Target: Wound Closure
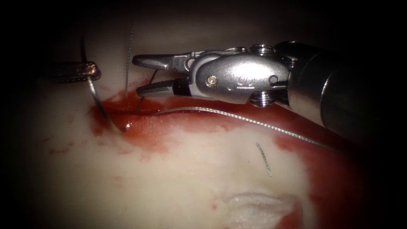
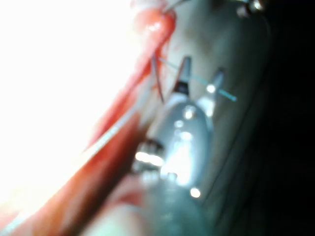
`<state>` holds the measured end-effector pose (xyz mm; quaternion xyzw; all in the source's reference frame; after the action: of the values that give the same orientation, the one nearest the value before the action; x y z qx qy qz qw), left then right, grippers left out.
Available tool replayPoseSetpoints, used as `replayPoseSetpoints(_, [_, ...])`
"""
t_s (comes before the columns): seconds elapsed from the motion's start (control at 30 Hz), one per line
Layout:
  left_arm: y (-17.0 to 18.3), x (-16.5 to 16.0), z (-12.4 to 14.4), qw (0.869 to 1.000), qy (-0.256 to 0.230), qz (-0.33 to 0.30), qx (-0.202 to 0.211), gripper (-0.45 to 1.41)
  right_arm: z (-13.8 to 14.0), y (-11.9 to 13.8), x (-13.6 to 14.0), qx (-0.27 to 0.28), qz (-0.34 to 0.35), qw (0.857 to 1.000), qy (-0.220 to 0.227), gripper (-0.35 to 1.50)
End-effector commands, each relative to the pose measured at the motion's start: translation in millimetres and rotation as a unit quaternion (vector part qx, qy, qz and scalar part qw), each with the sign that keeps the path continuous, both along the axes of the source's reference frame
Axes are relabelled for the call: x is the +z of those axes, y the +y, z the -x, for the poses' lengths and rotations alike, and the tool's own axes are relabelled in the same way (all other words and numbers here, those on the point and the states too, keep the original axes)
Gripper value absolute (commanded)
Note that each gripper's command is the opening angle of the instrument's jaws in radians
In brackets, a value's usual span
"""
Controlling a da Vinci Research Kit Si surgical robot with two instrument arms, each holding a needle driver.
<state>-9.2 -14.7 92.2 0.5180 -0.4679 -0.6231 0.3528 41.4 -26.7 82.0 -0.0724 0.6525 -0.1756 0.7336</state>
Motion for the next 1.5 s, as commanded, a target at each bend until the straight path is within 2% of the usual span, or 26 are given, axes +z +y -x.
replayPoseSetpoints(0.03, [1.3, -0.6, 0.4, 1.0, -0.006, -0.001, -0.007, -0.45, -1.4, 0.6, -0.1, 0.001, 0.003, 1.0, 0.002, 0.26])
replayPoseSetpoints(0.2, [1.9, -1.7, -0.6, 0.998, -0.044, -0.043, -0.027, -0.45, -2.5, 0.1, 0.2, -0.002, -0.001, 1.0, 0.001, 0.11])
replayPoseSetpoints(0.43, [2.5, -2.6, -1.2, 0.995, -0.07, -0.058, -0.041, -0.45, -3.9, -0.2, 0.4, -0.034, -0.01, 0.999, 0.008, -0.03])
replayPoseSetpoints(0.53, [2.8, -3.0, -1.6, 0.994, -0.081, -0.06, -0.047, -0.45, -4.6, -0.9, 0.7, -0.061, -0.031, 0.998, 0.013, -0.26])
replayPoseSetpoints(0.6, [3.0, -3.2, -1.9, 0.993, -0.089, -0.063, -0.051, -0.45, -5.0, -1.3, 0.9, -0.076, -0.05, 0.996, 0.014, -0.35])
replayPoseSetpoints(0.9, [4.0, -4.2, -3.2, 0.993, -0.096, -0.03, -0.064, -0.45, -6.2, -2.4, 0.7, -0.15, -0.142, 0.978, 0.014, -0.35])
replayPoseSetpoints(0.93, [4.2, -4.3, -3.5, 0.993, -0.093, -0.02, -0.063, -0.45, -6.0, -2.8, 0.5, -0.164, -0.181, 0.97, 0.006, -0.35])
replayPoseSetpoints(0.97, [4.2, -4.3, -3.5, 0.993, -0.093, -0.02, -0.063, -0.45, -6.0, -2.8, 0.5, -0.164, -0.181, 0.97, 0.006, -0.35])
replayPoseSetpoints(1.03, [4.3, -4.3, -3.9, 0.994, -0.085, 0.005, -0.065, -0.45, -5.7, -3.3, 0.2, -0.178, -0.219, 0.959, -0.004, -0.35])
replayPoseSetpoints(1.1, [4.5, -4.3, -4.3, 0.994, -0.072, 0.035, -0.073, -0.45, -5.1, -3.9, -0.2, -0.195, -0.261, 0.945, -0.016, -0.35])
replayPoseSetpoints(1.13, [4.7, -4.2, -4.7, 0.994, -0.055, 0.062, -0.075, -0.45, -4.2, -4.6, -0.6, -0.208, -0.307, 0.928, -0.032, -0.35])
replayPoseSetpoints(1.17, [4.7, -4.2, -4.7, 0.994, -0.055, 0.062, -0.075, -0.45, -4.2, -4.6, -0.6, -0.208, -0.307, 0.928, -0.032, -0.35])
replayPoseSetpoints(1.2, [4.8, -4.2, -4.9, 0.994, -0.046, 0.069, -0.076, -0.45, -3.8, -4.9, -0.8, -0.213, -0.324, 0.921, -0.039, -0.35])
replayPoseSetpoints(1.37, [5.2, -3.7, -6.3, 0.988, 0.031, 0.139, -0.064, -0.45, -1.7, -6.3, -1.7, -0.231, -0.367, 0.898, -0.082, -0.35])
replayPoseSetpoints(1.5, [5.1, -2.9, -7.4, 0.975, 0.106, 0.192, -0.045, -0.45, -0.6, -6.7, -2.4, -0.247, -0.4, 0.877, -0.097, -0.35])
